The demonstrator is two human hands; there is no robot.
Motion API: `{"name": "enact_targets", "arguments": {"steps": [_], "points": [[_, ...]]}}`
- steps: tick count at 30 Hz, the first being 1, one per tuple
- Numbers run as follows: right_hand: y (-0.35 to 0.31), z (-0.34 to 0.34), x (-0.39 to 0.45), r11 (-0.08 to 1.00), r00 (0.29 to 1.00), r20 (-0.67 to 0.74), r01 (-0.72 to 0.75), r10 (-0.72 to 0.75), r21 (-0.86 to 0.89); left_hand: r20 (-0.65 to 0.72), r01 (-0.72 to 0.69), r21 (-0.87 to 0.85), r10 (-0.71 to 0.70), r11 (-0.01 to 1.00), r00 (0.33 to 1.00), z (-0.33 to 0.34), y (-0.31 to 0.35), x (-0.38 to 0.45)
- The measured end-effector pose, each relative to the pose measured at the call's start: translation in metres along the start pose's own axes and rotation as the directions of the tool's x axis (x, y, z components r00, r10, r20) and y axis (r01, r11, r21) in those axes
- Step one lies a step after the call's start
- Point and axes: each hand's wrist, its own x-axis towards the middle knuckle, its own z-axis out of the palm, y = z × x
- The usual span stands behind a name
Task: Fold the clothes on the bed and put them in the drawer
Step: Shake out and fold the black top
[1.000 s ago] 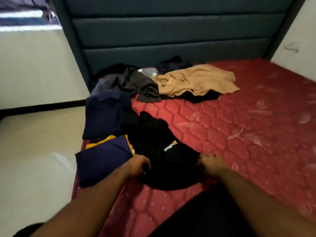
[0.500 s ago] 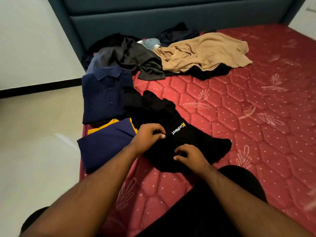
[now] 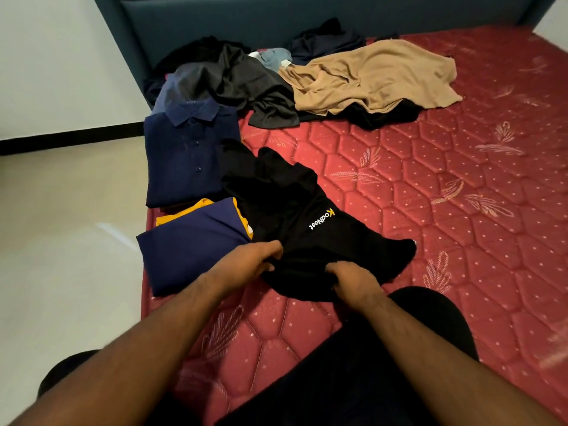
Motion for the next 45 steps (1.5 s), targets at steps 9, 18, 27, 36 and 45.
{"name": "enact_targets", "arguments": {"steps": [9, 18, 27, 36, 45], "points": [[0.013, -0.001, -0.001, 0.974, 0.988, -0.022, -0.146, 0.152, 0.175, -0.073, -0.086, 0.557, 0.152, 0.826, 0.986, 0.027, -0.023, -0.02], [0.016, -0.009, -0.012, 0.992, 0.96, -0.265, -0.109, 0.087, -0.069, -0.713, -0.12, 0.275, 0.286, 0.954, 0.64, -0.037, 0.03, -0.071], [-0.003, -0.002, -0.016, 0.937, 0.888, -0.314, 0.348, -0.336, -0.019, -0.573, 0.238, 0.337, -0.002, 0.911, 0.82, -0.017, -0.064, -0.124], [-0.008, 0.003, -0.016, 0.969, 0.97, -0.046, 0.242, -0.24, 0.049, -0.293, 0.042, 0.619, 0.181, 0.784, 0.939, 0.08, -0.012, -0.103], [-0.012, 0.003, -0.019, 0.914, 0.966, 0.023, 0.25, -0.256, -0.321, -0.304, 0.132, 0.455, 0.014, 0.881, 0.953, 0.085, 0.033, -0.048]]}}
